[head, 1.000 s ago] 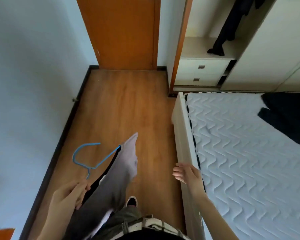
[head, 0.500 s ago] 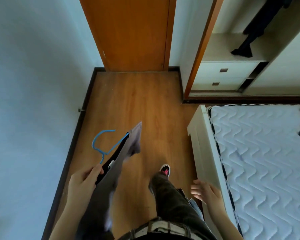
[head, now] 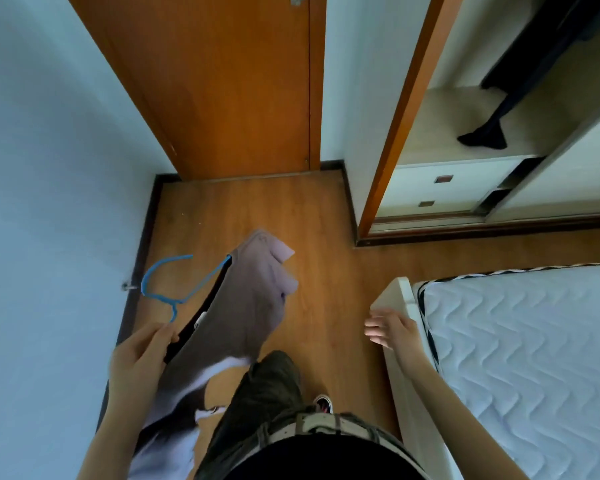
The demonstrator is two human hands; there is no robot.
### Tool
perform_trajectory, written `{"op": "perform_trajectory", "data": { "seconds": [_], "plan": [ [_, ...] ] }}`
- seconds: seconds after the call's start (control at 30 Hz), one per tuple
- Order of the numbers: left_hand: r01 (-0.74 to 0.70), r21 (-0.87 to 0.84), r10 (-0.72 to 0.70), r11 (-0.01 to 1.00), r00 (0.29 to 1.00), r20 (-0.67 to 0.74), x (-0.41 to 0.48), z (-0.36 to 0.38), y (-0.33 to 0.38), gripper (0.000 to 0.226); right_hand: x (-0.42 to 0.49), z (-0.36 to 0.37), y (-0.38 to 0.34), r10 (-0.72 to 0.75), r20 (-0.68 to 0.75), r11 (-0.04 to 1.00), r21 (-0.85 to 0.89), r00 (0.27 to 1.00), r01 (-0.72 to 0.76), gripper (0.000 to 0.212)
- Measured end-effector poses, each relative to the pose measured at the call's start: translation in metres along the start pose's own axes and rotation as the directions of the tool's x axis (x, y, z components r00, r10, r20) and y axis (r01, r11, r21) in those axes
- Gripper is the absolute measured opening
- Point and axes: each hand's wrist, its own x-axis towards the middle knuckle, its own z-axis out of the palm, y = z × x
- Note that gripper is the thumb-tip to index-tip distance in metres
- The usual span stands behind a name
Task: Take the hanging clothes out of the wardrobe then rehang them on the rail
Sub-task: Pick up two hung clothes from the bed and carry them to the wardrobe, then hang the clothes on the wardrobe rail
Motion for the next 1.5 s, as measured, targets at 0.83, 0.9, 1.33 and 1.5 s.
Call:
{"op": "perform_trajectory", "data": {
  "seconds": [0.83, 0.9, 1.33, 1.5],
  "plan": [
    [-0.622, -0.041, 0.22, 0.782, 0.214, 0.952, 0.284, 0.479, 0.341, 0.033, 0.197, -0.075, -0.125, 0.413, -0.654, 0.802, 0.591, 0.634, 0.089, 0.026],
    [-0.595, -0.055, 0.222, 0.802, 0.211, 0.952, 0.275, 0.516, 0.36, 0.036, 0.212, -0.099, -0.137, 0.415, -0.665, 0.797, 0.594, 0.62, 0.104, 0.027],
    [-0.476, -0.158, 0.263, 0.865, 0.161, 0.951, 0.214, 0.713, 0.475, 0.025, 0.31, -0.293, -0.239, 0.339, -0.751, 0.746, 0.581, 0.566, 0.325, 0.03],
    [-0.484, -0.177, 0.267, 0.857, 0.123, 0.956, 0.185, 0.823, 0.508, 0.021, 0.348, -0.375, -0.248, 0.372, -0.768, 0.725, 0.591, 0.521, 0.353, 0.028]
  ]
}}
